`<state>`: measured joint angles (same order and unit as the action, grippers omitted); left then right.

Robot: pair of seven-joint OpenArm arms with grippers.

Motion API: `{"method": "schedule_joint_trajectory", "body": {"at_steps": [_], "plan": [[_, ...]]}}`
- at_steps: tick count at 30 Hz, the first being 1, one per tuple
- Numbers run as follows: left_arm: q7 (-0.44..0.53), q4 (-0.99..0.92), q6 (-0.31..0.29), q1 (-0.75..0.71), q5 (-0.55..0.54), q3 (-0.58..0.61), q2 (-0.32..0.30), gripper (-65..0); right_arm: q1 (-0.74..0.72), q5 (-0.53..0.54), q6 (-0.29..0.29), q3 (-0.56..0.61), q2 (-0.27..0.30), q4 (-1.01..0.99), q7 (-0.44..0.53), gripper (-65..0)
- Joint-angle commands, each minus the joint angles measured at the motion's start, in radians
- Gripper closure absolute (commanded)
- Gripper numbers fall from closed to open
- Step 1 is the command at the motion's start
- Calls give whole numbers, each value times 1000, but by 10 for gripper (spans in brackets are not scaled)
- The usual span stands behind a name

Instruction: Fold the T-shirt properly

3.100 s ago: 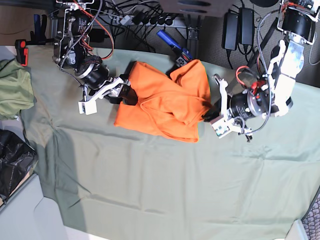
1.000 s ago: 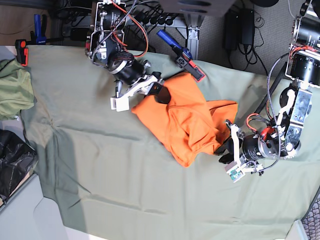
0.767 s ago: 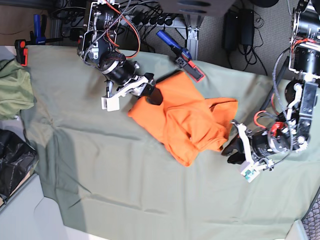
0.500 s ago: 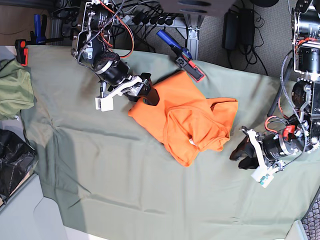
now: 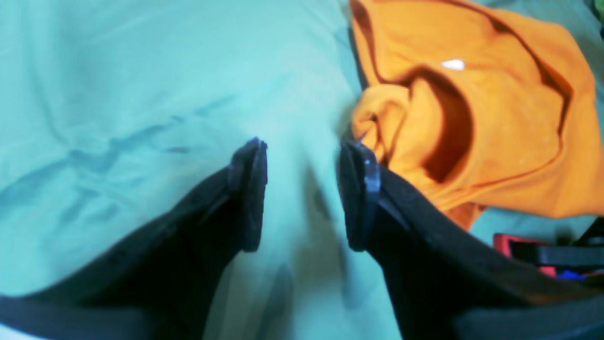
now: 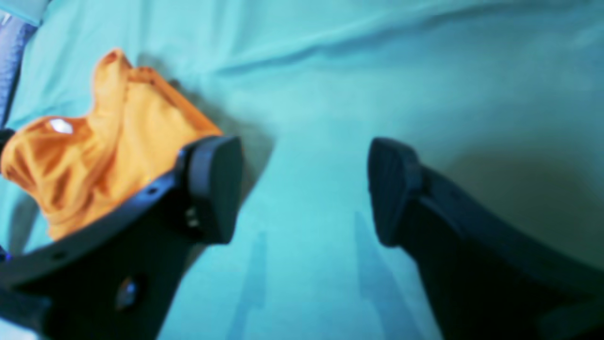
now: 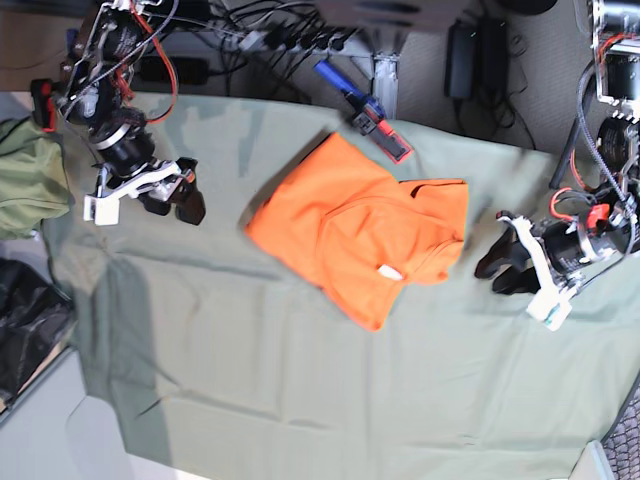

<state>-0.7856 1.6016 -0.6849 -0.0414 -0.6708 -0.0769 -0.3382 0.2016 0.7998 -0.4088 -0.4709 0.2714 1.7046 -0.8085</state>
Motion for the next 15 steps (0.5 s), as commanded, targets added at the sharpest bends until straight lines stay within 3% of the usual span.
{"method": "schedule_joint_trajectory", "body": {"at_steps": [1, 3, 4, 5, 7, 9, 15], "plan": [[22, 24, -13, 6, -18, -4, -11, -292, -8, 19, -115, -5, 17, 19, 30, -413], [21, 34, -13, -12, -17, -4, -11, -288, -14, 7, -115, -5, 22, 19, 72, -385], [21, 36, -13, -23, -16, -4, -11, -287, -25, -6, -115, -5, 23, 19, 85, -318], [22, 35, -13, -33, -13, -4, -10, -273, -40, -24, -115, -5, 23, 17, 95, -217], [23, 35, -13, -53, 2, -4, -8, -181, -80, -61, -115, -5, 23, 10, 106, 0], [23, 35, -13, -73, 5, -3, -8, -107, -124, -113, -115, -5, 22, 0, 111, 0], [22, 35, -13, -101, 6, 0, 27, -38, -236, -185, -115, 82, 23, -111, 125, 0]]}}
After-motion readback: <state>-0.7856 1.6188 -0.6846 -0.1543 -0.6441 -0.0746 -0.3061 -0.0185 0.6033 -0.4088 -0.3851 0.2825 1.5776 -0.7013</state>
